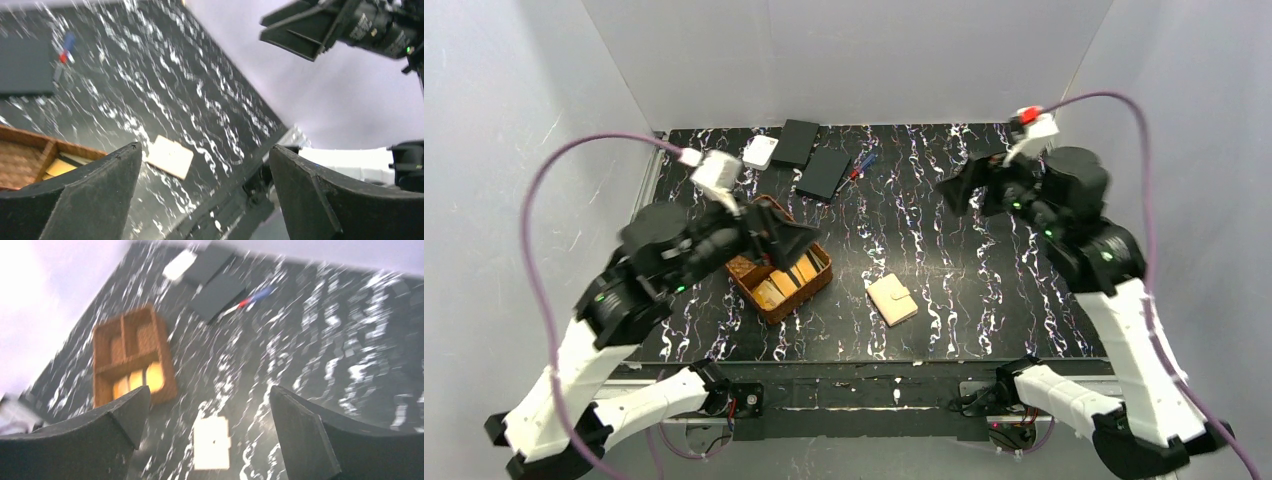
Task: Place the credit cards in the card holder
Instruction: Reset both arms
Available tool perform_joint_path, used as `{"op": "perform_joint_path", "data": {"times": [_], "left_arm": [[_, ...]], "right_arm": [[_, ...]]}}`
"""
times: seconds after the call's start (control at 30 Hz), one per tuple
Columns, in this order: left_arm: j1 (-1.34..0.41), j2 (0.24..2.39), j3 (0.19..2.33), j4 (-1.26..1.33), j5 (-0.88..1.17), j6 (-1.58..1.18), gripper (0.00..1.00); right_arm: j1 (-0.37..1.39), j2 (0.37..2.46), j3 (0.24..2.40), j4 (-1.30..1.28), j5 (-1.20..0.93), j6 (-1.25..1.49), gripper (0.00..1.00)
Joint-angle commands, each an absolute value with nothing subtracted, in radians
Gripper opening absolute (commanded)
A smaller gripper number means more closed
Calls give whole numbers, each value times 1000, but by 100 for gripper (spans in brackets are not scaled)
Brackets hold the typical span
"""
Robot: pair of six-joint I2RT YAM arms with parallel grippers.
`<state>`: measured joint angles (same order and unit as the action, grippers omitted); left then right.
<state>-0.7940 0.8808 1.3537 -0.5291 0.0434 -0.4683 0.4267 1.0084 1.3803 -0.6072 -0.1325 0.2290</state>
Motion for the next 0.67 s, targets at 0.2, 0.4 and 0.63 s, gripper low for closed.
{"op": "perform_joint_path", "data": {"times": [0.2, 0.4, 0.63], "left_arm": [[-790, 652, 1478, -557, -229, -281, 98], [-789, 582, 1499, -562, -302, -221, 98], [-789, 574, 1517, -589, -318, -205, 98]], "right_arm": [[425, 820, 1575, -675, 369, 154, 98], [425, 768, 1590, -643, 425, 137, 98], [425, 720, 1521, -600, 383, 171, 98]]}}
